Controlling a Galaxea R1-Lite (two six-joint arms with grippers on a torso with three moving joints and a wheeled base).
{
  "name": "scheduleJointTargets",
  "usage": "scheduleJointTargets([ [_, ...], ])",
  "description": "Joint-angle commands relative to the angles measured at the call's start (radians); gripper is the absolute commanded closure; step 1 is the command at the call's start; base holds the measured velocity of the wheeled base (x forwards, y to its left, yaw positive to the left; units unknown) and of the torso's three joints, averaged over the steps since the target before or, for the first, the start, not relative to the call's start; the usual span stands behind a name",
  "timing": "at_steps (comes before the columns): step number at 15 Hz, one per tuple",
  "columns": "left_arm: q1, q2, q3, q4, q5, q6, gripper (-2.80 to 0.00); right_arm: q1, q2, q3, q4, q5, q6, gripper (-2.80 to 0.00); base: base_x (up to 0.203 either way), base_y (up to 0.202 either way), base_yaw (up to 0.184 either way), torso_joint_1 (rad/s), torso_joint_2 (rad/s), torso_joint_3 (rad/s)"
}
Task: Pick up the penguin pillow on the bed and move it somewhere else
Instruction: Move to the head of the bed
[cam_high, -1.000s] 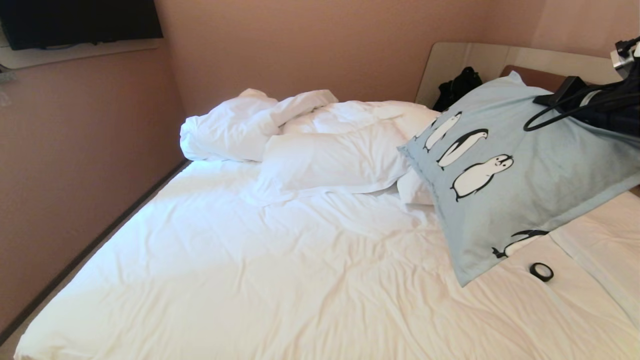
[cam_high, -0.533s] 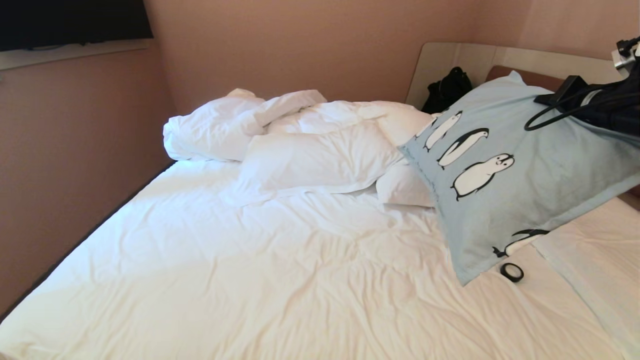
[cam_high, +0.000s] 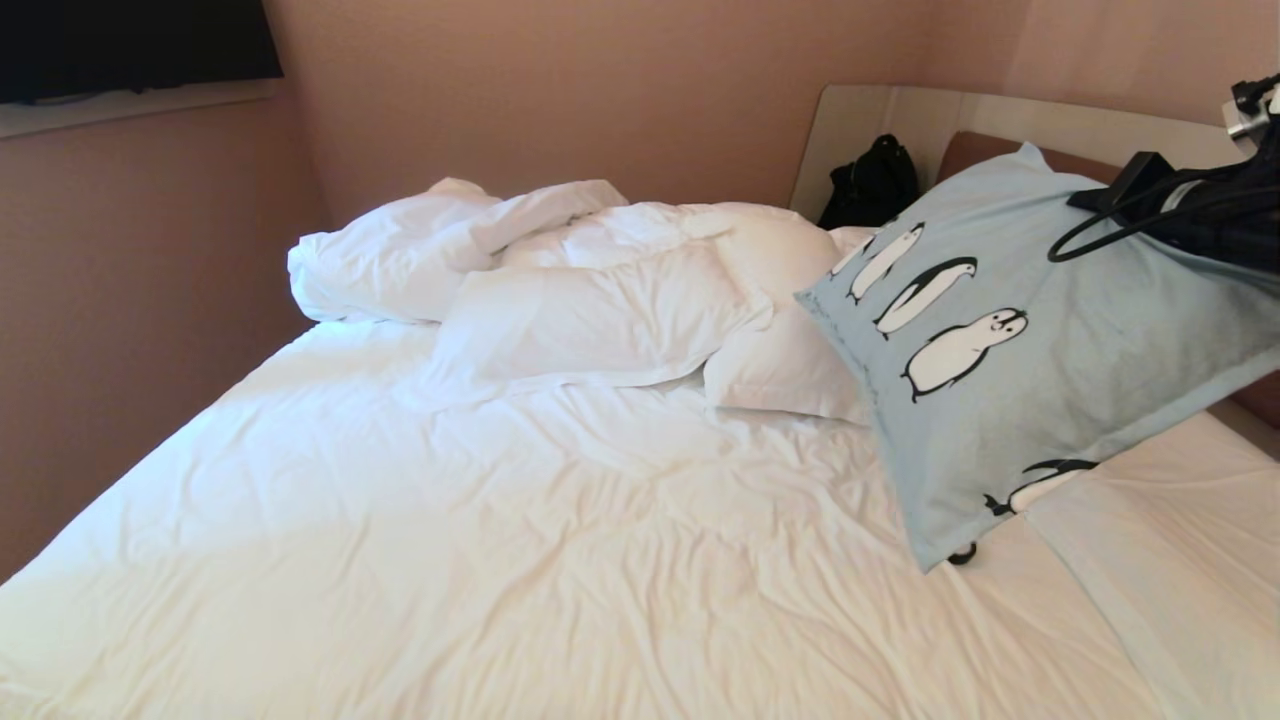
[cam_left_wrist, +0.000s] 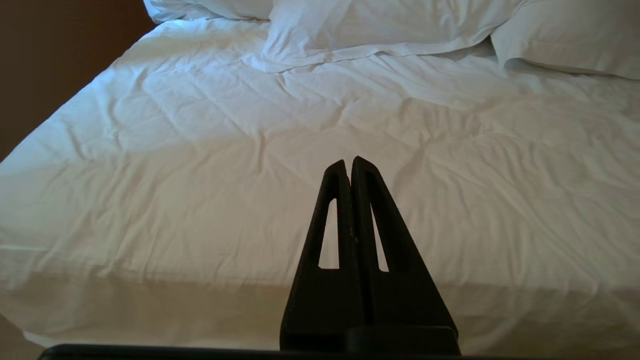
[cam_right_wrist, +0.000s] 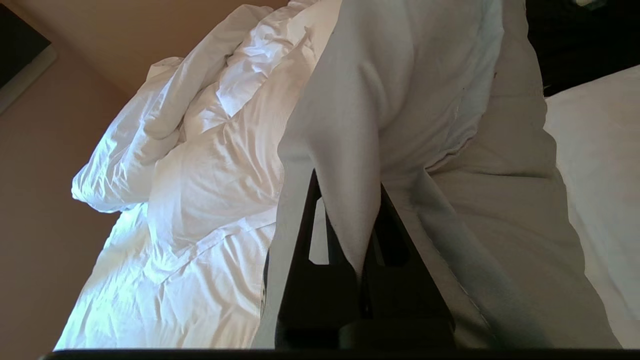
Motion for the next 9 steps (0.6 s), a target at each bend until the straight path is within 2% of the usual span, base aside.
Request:
scheduleJointTargets([
  [1,0.0,0.0,0.002,0.0,0.0,0.0,0.0,0.0,0.003,0.002,-0.002,0.002,0.001,0.0,0.0,-0.192,0.003,0.002,0.0,0.007],
  [9,0.0,0.0,0.002,0.0,0.001,-0.001,0.0,0.0,0.005,0.005,-0.002,0.002,0.0,0.0,0.0,-0.194,0.0,0.003,0.0,0.003],
])
